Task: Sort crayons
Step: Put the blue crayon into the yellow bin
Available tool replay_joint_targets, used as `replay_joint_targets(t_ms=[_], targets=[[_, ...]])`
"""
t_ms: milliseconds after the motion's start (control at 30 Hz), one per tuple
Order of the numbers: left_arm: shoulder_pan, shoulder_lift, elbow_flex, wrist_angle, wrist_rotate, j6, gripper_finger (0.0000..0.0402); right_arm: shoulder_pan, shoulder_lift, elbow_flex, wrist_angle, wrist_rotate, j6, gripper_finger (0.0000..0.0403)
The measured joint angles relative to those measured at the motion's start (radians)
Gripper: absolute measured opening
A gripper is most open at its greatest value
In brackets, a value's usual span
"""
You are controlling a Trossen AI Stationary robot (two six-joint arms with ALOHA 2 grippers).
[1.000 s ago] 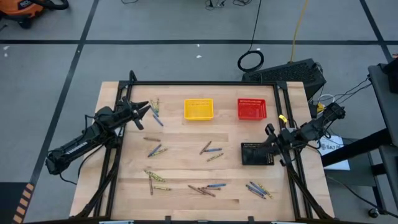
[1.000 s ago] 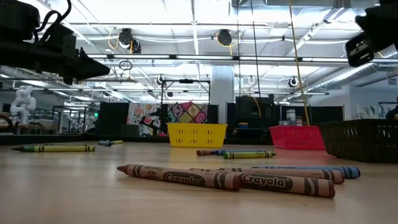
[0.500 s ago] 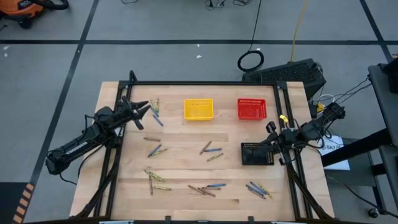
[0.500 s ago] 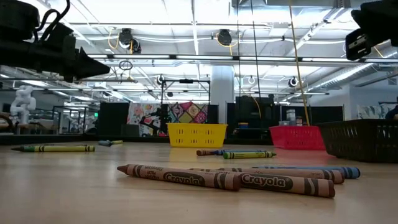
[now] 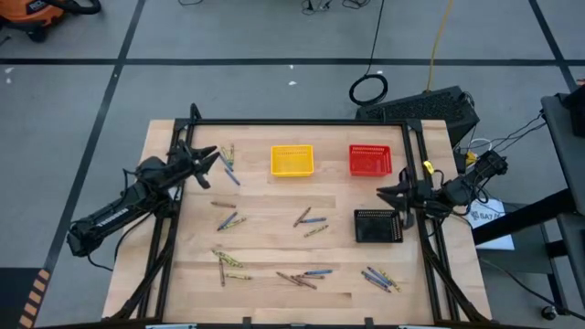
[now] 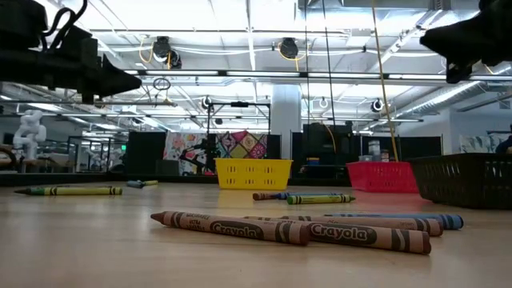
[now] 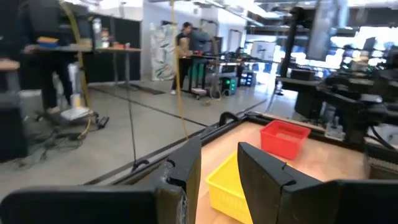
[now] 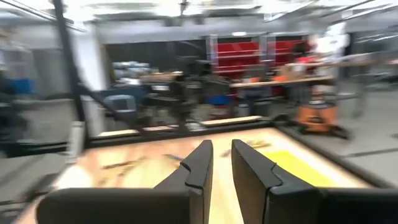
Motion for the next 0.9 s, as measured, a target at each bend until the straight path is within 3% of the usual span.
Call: replay_joint_targets(t_ms=[200,367,633,767,900], targets=[[0.0,0.0,0.031,-0.013,0.042,0.027,0.0109,0.0,0.0,0.0,0.018,0.179,-0.076,0.0063],[0.0,0.014,0.032,-0.038,0.042,0.022,0.0109,-0.002,0.0,0.0,0.028,0.264,-0.03,0.0096],[0.0,0.075,0.032,0.002,0.075,-0.004,0.0109,-0.002,0.002,0.0,0.08,0.251,-0.014,0.0133],[-0.001,0.103,0.032,0.067,0.136,-0.093,0.0109,-0.002,0.032,0.0,0.112,0.135,-0.015,0.0134],[0.0,0.114,0.037,0.104,0.143,-0.11,0.0109,-0.002,0.102,0.0,0.229,0.099,-0.003,0.0133]])
